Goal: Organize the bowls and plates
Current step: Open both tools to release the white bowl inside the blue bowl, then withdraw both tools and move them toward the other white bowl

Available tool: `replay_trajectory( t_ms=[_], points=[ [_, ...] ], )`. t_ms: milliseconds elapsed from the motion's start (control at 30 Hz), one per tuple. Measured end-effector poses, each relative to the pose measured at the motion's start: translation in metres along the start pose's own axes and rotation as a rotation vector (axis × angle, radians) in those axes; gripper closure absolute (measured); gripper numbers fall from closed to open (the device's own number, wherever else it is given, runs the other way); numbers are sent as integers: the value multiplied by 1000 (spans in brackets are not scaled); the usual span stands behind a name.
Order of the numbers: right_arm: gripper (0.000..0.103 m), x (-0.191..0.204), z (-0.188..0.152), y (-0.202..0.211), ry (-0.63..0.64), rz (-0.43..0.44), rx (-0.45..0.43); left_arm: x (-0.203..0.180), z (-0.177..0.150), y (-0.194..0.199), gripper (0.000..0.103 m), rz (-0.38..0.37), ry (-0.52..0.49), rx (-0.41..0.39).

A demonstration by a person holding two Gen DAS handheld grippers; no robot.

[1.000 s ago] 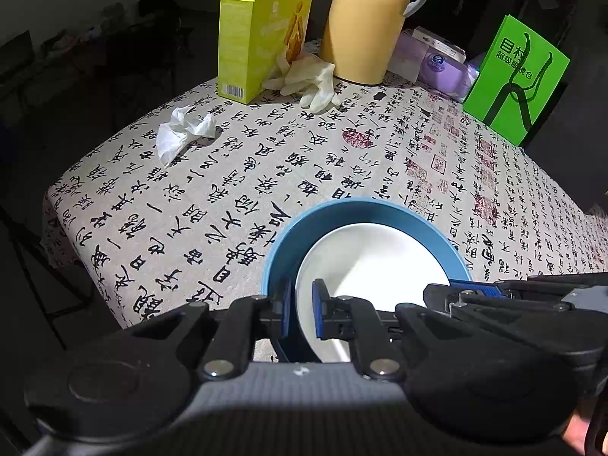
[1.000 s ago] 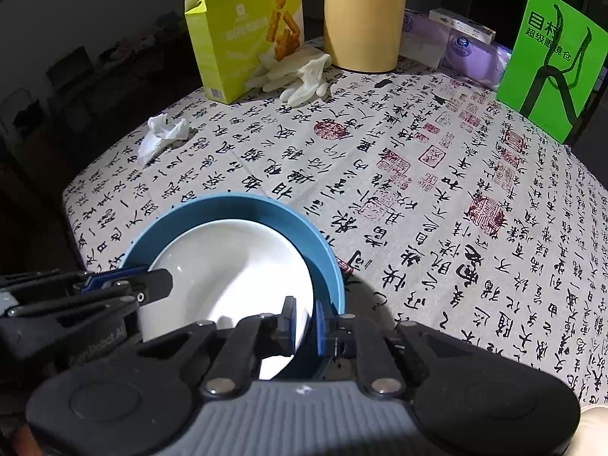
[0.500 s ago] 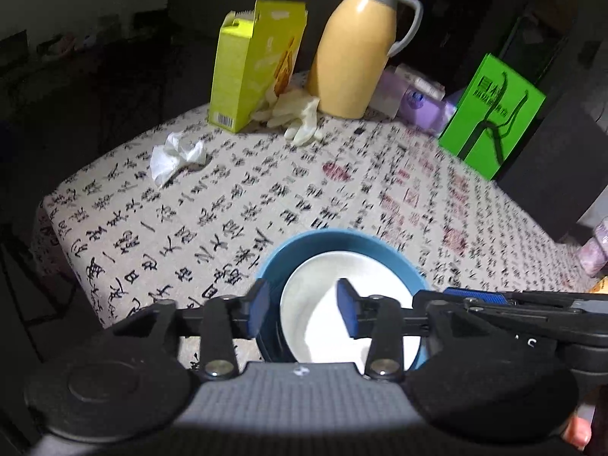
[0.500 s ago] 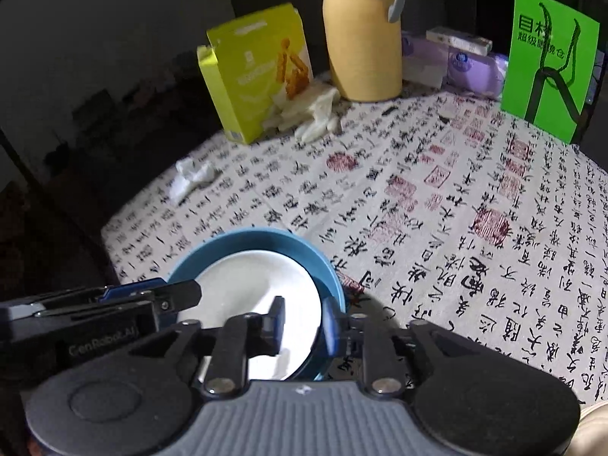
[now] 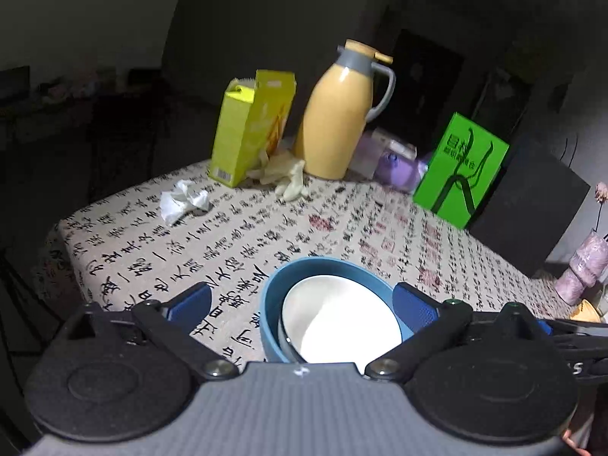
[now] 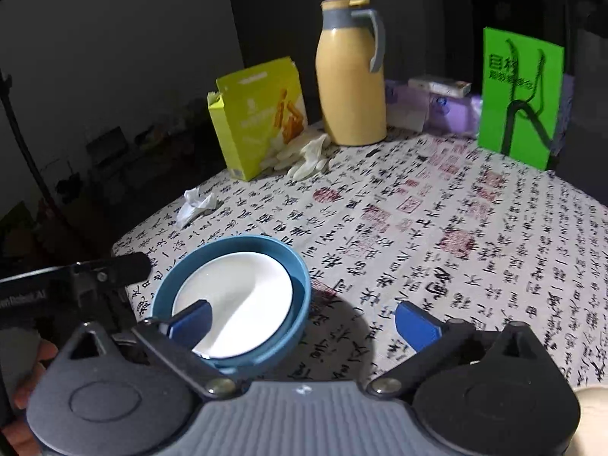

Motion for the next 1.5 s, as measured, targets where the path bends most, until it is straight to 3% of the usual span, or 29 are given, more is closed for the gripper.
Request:
replay_trajectory(
  t_ms=[367, 533, 800, 1200, 1500],
  points=[
    [0, -20, -58, 28, -19, -95, -195, -3, -51, 14, 0, -14, -34, -141],
    [0, -24, -85, 36, -24, -156, -311, -11, -71, 12, 0, -16, -48, -154],
    [0, -27, -112, 47, -21, -196, -362, -31, -92, 18, 0, -48, -146, -212],
    [0, -43, -133, 72, -33, -261, -424, -49, -103, 20, 0, -90, -171, -229],
    [0, -70, -155, 97, -99, -328, -437, -81, -111, 17, 0, -181, -217, -200]
  ],
)
Point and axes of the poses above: each gripper's, at about its wrist camera, not at the fingertips, and y roughly against the way its jaws point, x to its left, z to its top, the point moved 6 cm from there along -y, roughly the way its jaws point, and after that the axes turned 7 degrees about x, right-handed, at the moved point
